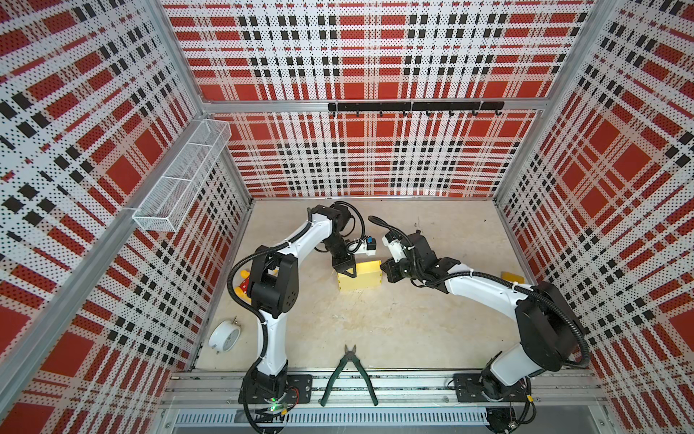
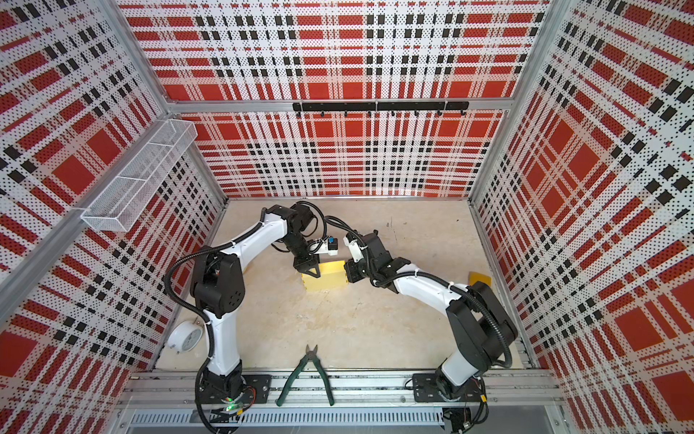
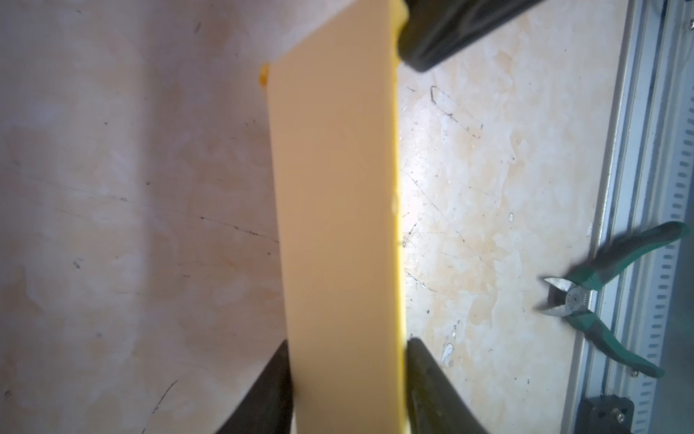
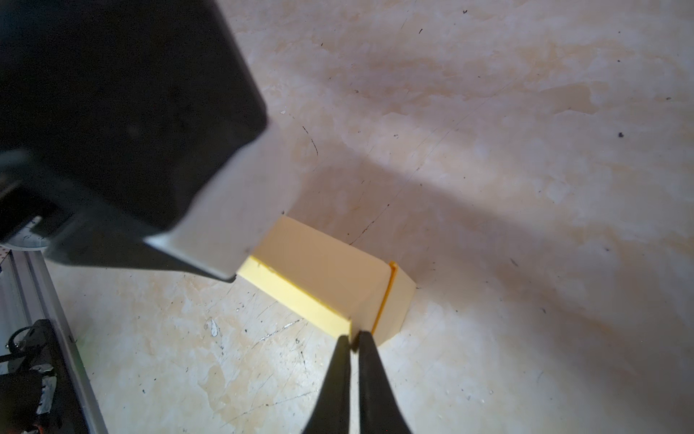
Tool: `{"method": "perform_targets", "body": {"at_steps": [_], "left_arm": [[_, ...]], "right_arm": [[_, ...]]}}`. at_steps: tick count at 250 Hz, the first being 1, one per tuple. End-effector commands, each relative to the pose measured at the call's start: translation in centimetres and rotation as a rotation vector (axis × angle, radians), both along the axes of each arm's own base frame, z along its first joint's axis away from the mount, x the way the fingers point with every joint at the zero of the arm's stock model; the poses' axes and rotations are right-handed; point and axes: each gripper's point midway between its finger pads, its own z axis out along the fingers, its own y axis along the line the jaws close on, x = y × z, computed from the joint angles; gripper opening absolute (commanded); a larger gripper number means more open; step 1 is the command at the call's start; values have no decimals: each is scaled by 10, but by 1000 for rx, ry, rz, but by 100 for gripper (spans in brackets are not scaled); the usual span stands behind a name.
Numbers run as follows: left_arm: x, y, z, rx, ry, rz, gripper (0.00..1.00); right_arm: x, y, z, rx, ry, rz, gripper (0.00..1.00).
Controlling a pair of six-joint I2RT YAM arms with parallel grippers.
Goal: Fold the paper box
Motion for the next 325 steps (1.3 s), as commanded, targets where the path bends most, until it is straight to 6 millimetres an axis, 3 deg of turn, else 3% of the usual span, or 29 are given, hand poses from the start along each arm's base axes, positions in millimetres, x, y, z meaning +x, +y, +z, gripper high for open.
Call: {"method": "perform_targets", "body": {"at_steps": [1,33,77,201,269,325], "left_arm": [[-5,-3,-7,-1,-16,-59,46],[-4,-3,-8,1,-13,-59,47],[-4,-3,-7,1,-17,-56,47],[-4,-12,0,-28,-16,-26,47],[3,-22,21,-95,-23,15,54],[10,-25,46,-165,-18,63,60]], "right_arm": [[7,9,14,34,-40,19,14],[10,10,8,15,-32,22,16],[10,6,-9,-15,-14,8,0],[1,8,-42,-51,43,-106,0],[-1,5,-58,-85,73,-159,0],[0,7,-55,-96,77,-163,0]]}}
